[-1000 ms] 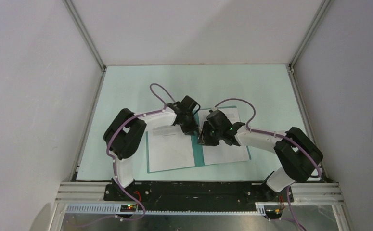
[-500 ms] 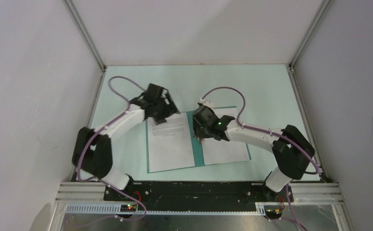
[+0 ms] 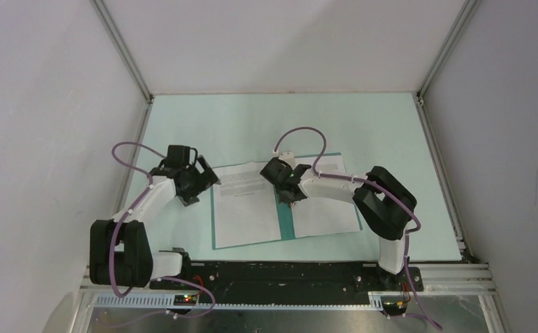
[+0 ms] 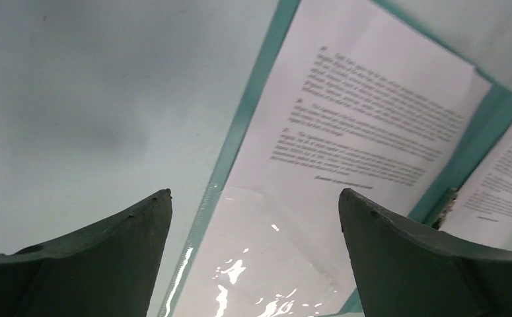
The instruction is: Put the files into the folder
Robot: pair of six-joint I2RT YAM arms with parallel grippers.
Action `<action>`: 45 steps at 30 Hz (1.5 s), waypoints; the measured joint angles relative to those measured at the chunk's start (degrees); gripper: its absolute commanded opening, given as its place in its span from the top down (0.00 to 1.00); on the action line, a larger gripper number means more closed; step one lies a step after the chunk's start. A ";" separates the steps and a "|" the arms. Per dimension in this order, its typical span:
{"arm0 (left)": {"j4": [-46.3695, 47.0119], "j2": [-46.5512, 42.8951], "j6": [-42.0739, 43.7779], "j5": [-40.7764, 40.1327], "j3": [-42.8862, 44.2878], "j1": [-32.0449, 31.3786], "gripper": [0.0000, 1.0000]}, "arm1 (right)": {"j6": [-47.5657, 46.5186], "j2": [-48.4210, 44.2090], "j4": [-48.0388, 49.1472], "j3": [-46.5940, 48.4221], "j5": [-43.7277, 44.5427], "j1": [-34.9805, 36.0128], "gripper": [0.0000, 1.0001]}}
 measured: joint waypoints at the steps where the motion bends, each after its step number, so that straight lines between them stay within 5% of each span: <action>1: -0.07 -0.15 0.46 0.09 -0.81 0.52 0.00 | -0.26 0.46 -0.15 0.15 0.04 0.00 0.59; 12: -0.74 1.14 5.68 4.24 -2.45 0.98 0.00 | -3.58 -1.11 3.17 -1.05 -7.19 -4.37 0.92; 20: -1.86 3.65 9.94 9.46 -2.40 0.98 0.00 | -3.48 -6.58 17.00 -12.20 -29.42 -18.75 0.95; 30: -1.75 6.32 11.19 13.97 -1.57 0.98 0.00 | -2.45 -6.40 24.39 -16.72 -40.81 -23.58 0.92; 34: -1.64 6.73 11.08 12.26 -0.31 0.92 0.00 | -1.70 -6.91 23.56 -16.68 -38.58 -22.58 0.74; 39: -1.42 6.08 10.38 8.48 0.09 0.90 0.00 | -0.55 -8.57 16.68 -13.62 -24.83 -14.16 0.52; 45: -1.38 4.50 9.46 6.19 0.09 0.81 0.00 | -0.02 -8.59 8.22 -7.37 -9.46 -6.49 0.59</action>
